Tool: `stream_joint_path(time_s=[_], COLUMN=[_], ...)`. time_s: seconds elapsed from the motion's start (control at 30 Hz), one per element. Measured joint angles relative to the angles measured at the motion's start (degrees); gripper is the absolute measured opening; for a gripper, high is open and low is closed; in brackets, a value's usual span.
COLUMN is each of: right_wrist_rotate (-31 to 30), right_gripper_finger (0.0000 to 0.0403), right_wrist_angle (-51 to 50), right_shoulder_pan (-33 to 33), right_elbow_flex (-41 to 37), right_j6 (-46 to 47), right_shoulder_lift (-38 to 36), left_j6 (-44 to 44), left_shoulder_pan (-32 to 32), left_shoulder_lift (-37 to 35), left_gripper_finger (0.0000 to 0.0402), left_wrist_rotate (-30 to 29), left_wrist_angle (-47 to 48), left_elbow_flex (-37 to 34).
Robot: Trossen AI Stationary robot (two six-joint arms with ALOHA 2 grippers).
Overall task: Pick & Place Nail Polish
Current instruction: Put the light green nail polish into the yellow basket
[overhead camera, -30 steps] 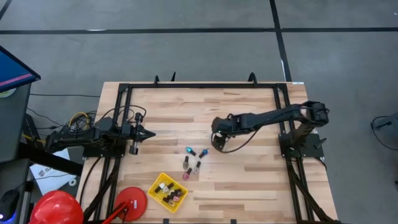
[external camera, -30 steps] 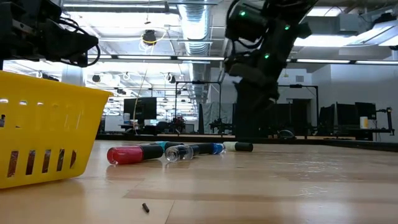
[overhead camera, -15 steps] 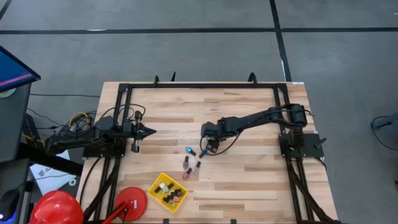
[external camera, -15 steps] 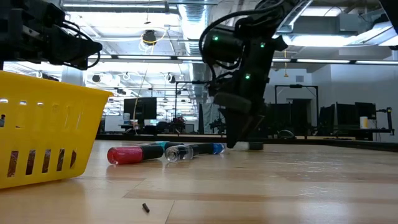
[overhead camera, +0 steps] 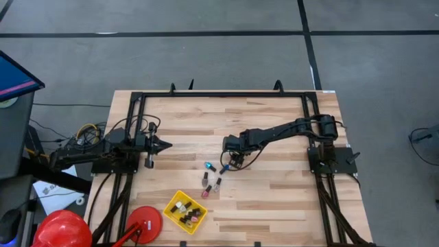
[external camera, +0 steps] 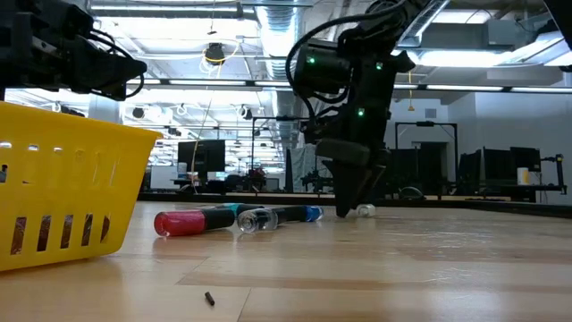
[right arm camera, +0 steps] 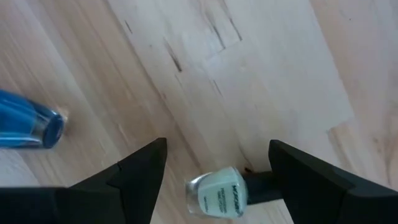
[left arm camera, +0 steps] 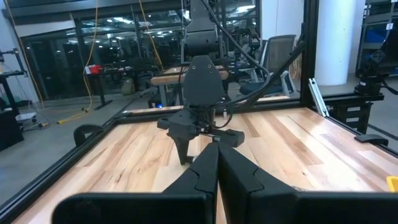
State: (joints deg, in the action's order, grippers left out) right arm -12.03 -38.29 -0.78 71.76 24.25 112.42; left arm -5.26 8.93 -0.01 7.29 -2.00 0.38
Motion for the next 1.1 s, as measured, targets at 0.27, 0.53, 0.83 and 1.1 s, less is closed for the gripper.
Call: stream_joint_path(time_s=[0.27,0.53,0.83,1.1], right_wrist_rotate=[-1.03,-6.48,-7.52,-4.94], right_gripper_finger=[0.0274,0.0274,0.0274,0.0274], right_wrist_angle=[-9.01,-24.13,-25.34,-21.0], right_shoulder_pan=[0.45,0.22,0.37,-1.06], right_elbow_flex=[7.4,8.58,8.56,6.74], right_j6=[-2.18,10.73,16.71,19.87], right_shoulder_lift=[-3.28,-6.32,-6.25,-6.23], left_j6=[0.0,0.0,0.0,0.0], left_shoulder_pan=[0.0,0.0,0.0,0.0], left_shoulder_lift=[0.0,0.0,0.0,0.0], left_gripper_finger=[0.0001,0.0001,0.0001,0.0001], left_wrist_rotate=[0.01,0.04,0.04,0.04], left_wrist_angle=[-0.16,-0.39,-0.48,-0.55], left_elbow_flex=[0.0,-0.02,-0.02,-0.02])
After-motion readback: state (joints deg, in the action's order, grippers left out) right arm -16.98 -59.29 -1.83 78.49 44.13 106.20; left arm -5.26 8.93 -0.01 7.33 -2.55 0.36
